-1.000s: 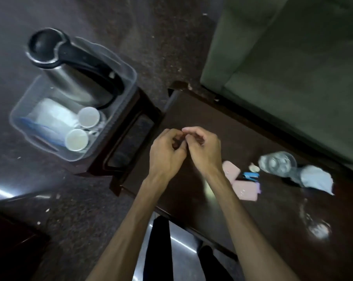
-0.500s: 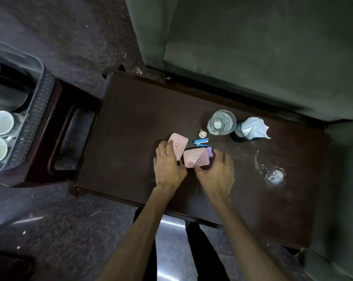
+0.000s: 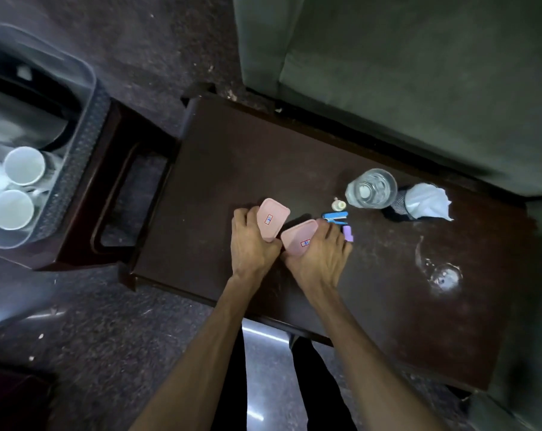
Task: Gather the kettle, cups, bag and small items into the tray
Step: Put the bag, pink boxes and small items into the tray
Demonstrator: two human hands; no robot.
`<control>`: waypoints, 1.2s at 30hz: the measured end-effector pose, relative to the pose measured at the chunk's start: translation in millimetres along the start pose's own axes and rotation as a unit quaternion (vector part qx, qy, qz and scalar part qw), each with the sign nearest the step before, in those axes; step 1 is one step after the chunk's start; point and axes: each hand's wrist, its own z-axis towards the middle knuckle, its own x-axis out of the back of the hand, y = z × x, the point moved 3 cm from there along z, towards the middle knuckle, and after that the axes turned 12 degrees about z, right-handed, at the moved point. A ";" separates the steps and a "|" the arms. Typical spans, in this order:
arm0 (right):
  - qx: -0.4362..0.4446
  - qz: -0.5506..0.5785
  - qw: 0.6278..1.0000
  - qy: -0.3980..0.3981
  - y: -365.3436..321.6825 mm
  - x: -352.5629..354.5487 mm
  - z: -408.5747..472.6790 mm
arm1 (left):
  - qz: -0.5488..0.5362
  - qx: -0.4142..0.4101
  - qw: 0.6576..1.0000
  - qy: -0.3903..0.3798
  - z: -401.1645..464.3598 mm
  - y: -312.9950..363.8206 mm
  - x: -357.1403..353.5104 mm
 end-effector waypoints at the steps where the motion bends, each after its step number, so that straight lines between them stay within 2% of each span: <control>1: 0.009 0.021 1.000 -0.001 -12.1 -2.5 -3.1 | -0.014 0.000 1.000 0.007 0.3 -9.2 10.1; 5: 0.063 0.107 0.992 -0.019 -72.9 -8.9 -12.1 | -0.050 0.009 0.997 0.055 4.0 -48.5 64.9; 9: 0.181 0.151 0.972 -0.025 -162.1 -11.1 -26.9 | -0.062 0.012 0.988 0.140 18.0 -96.9 146.9; 12: 0.221 0.175 0.960 0.000 -201.2 0.5 -29.4 | -0.067 -0.016 0.980 0.189 25.4 -104.5 188.5; 17: 0.305 0.199 0.931 0.004 -327.2 -15.5 -64.1 | -0.074 0.030 0.960 0.270 39.9 -184.3 285.7; 24: 0.366 0.198 0.907 -0.061 -440.9 -64.1 -103.7 | -0.034 0.076 0.959 0.270 51.9 -283.2 368.1; 27: 0.392 0.161 0.903 -0.070 -474.3 -90.5 -113.2 | -0.008 0.100 0.965 0.242 64.0 -322.6 387.7; 32: 0.424 0.077 0.899 -0.075 -492.6 -126.4 -117.7 | 0.060 0.120 0.975 0.177 82.0 -358.0 382.0; 36: 0.438 0.033 0.894 -0.086 -491.3 -136.1 -114.4 | 0.083 0.114 0.976 0.167 86.5 -365.3 370.0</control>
